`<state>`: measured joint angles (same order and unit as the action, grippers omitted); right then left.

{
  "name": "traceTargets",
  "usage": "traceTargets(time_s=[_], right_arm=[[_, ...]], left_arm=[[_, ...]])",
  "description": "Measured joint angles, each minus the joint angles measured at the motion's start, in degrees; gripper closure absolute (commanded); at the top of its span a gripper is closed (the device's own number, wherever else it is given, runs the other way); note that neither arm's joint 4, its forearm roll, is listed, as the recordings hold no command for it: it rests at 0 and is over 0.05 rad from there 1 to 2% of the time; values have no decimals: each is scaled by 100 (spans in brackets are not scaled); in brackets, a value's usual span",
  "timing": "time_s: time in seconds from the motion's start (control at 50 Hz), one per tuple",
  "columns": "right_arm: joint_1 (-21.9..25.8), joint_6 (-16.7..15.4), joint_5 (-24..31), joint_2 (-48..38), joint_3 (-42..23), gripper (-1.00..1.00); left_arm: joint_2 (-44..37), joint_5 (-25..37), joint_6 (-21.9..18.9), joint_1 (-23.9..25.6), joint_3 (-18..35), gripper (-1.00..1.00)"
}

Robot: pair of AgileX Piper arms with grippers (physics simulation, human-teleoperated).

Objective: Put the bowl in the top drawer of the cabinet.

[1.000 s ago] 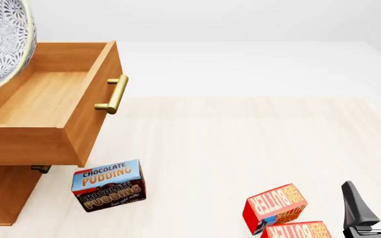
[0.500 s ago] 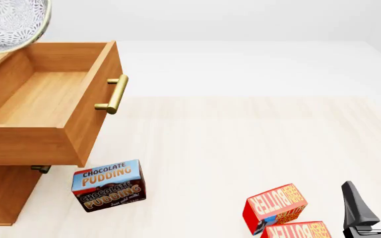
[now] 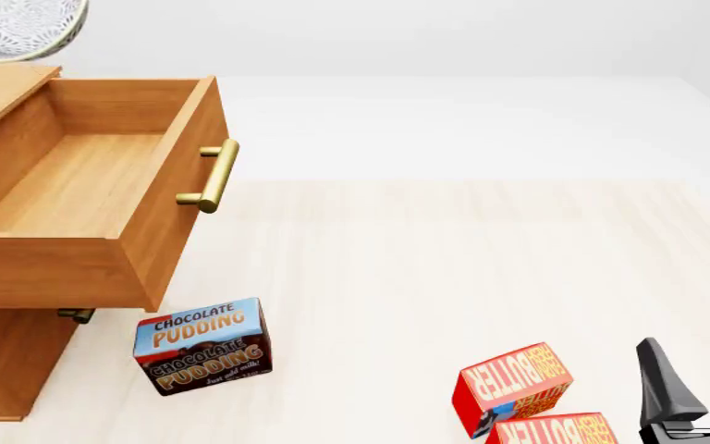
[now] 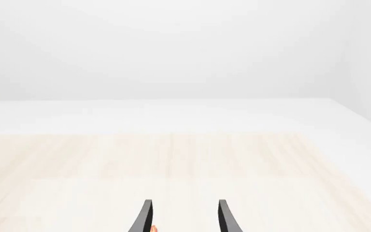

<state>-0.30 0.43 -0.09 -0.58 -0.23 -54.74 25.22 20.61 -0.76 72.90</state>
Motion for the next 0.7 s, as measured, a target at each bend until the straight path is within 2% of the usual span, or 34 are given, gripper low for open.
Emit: traceTargets(time_s=[0.26, 0.7], right_arm=[[0, 0, 0, 0, 0, -100], [0, 0, 0, 0, 0, -100]], left_arm=[[-415, -188, -11, -327, -33, 100], [-1074, -645, 26, -474, -412, 100]])
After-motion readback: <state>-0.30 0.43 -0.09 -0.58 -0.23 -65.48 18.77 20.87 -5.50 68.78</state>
